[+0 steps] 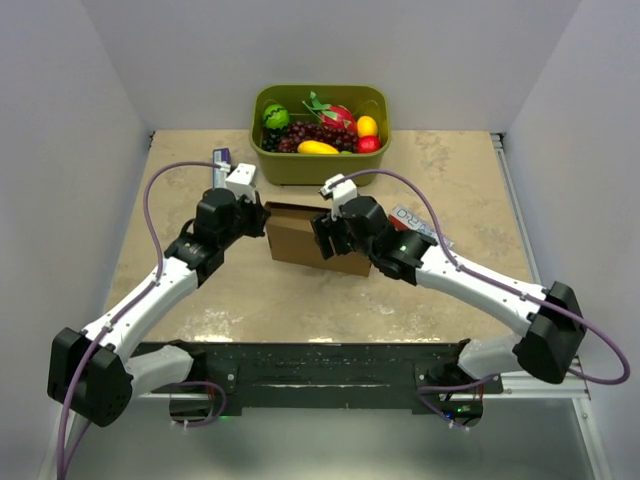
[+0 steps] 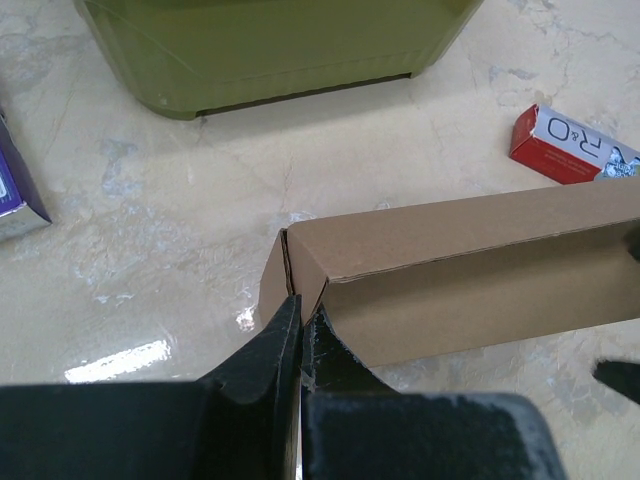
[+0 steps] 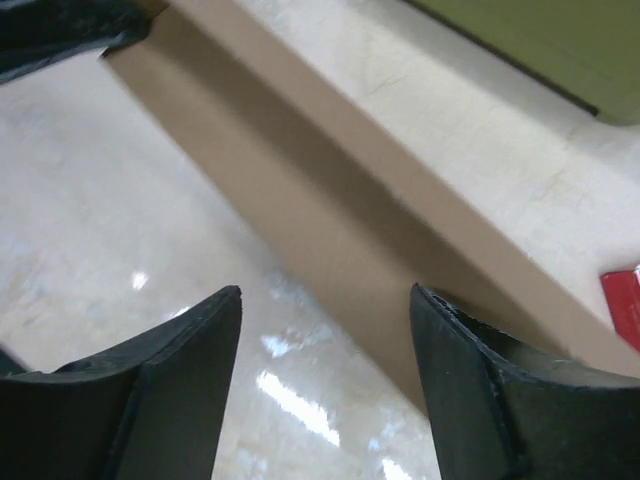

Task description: Fold the paper box

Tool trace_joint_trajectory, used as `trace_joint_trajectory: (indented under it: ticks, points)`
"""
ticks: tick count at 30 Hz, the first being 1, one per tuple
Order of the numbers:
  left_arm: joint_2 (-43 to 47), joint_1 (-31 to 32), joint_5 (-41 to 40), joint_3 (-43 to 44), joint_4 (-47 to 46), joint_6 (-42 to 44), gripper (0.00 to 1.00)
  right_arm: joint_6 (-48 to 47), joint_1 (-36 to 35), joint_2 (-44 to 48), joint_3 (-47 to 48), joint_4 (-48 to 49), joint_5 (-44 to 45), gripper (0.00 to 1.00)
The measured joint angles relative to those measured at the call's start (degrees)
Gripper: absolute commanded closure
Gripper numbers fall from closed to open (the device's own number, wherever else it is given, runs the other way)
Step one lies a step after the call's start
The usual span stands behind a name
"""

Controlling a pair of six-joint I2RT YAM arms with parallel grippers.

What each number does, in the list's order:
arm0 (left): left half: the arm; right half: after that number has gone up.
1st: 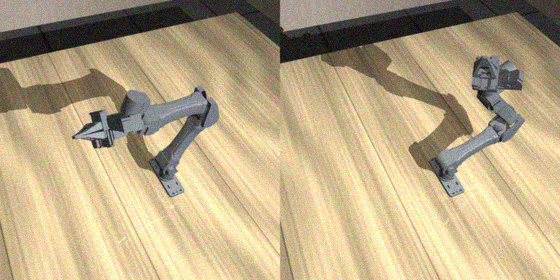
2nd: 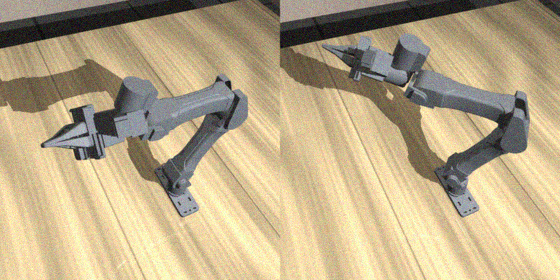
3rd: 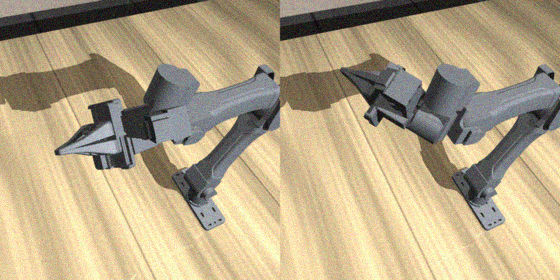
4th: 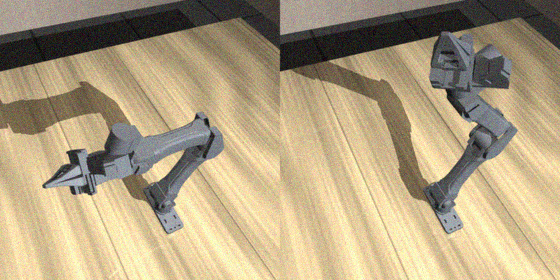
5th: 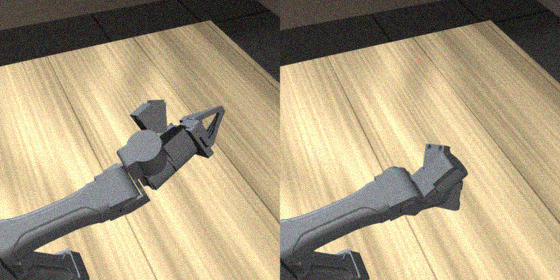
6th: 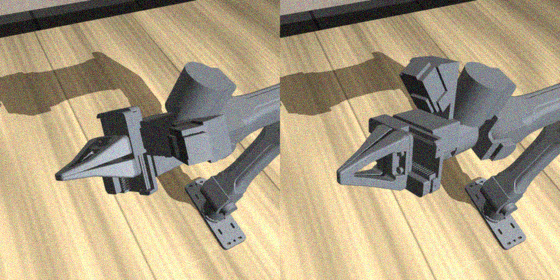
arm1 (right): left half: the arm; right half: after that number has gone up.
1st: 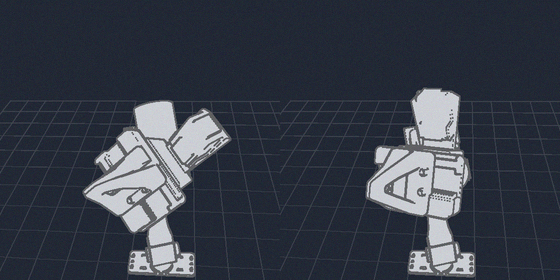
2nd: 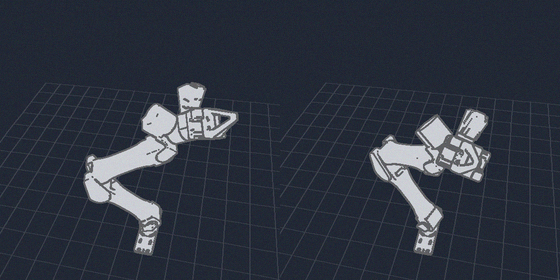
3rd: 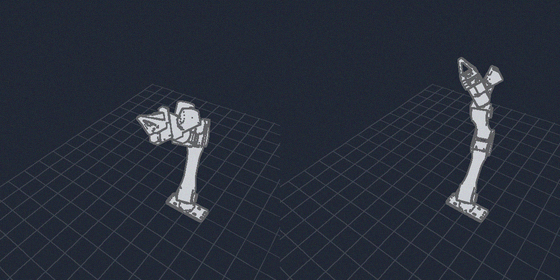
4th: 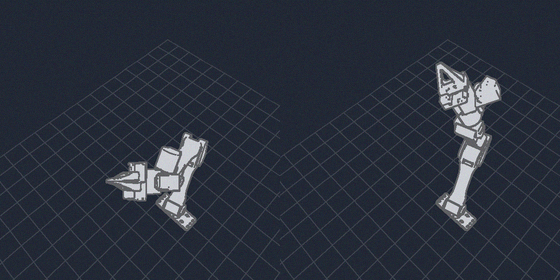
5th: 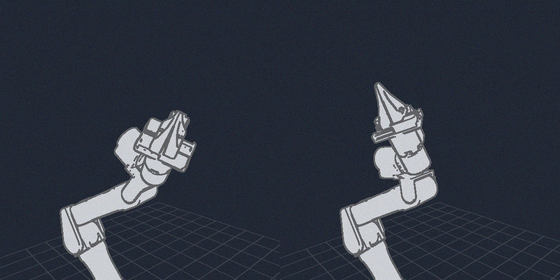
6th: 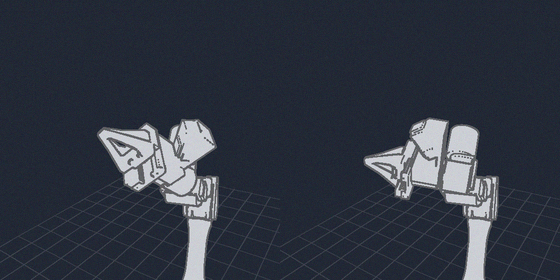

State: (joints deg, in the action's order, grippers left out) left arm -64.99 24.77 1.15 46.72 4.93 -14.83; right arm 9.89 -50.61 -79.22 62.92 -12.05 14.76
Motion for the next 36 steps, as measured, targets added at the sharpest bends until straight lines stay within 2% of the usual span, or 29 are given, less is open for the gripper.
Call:
trace_joint_trajectory:
  ticks: [4,7,11,14,18,26,29,30,34,36]
  points:
    - [-0.26,0.0,0.09,0.55,0.59,-0.09,1.0,0.55,-0.31,5.33,0.15,-7.74,-3.61,0.22]
    - [-0.52,0.0,0.07,0.87,0.85,-0.11,1.0,1.27,-0.35,9.25,0.76,-13.14,-3.13,0.21]
    - [-0.68,0.0,0.07,1.29,1.42,-0.07,1.0,2.58,-0.37,14.19,1.92,-20.72,3.3,0.21]
    - [-0.7,0.0,0.09,1.4,1.68,-0.04,1.0,3.23,0.09,16.06,1.97,-24.13,8.39,0.27]
    - [-0.7,0.0,0.11,1.44,1.79,0.02,1.0,3.23,3.61,15.78,1.64,-24.94,11.65,0.32]
    - [-0.7,0.0,0.13,1.44,1.81,0.07,1.0,0.74,9.84,10.19,-0.83,-20.04,12.72,0.42]
    - [-0.7,0.0,0.15,1.49,1.81,0.42,1.0,-0.55,10.27,8.41,-0.9,-18.05,13.14,0.59]
    - [-0.74,0.02,0.2,1.51,1.81,0.48,1.0,-1.01,10.27,8.28,-0.9,-17.64,13.09,0.75]
    - [-1.14,0.0,0.46,1.81,1.9,0.57,1.0,-2.27,10.23,7.61,-0.9,-17.25,12.11,0.94]
    - [-1.53,0.0,0.72,2.25,2.03,0.7,1.0,-2.45,10.25,7.3,-0.76,-17.66,10.75,0.98]
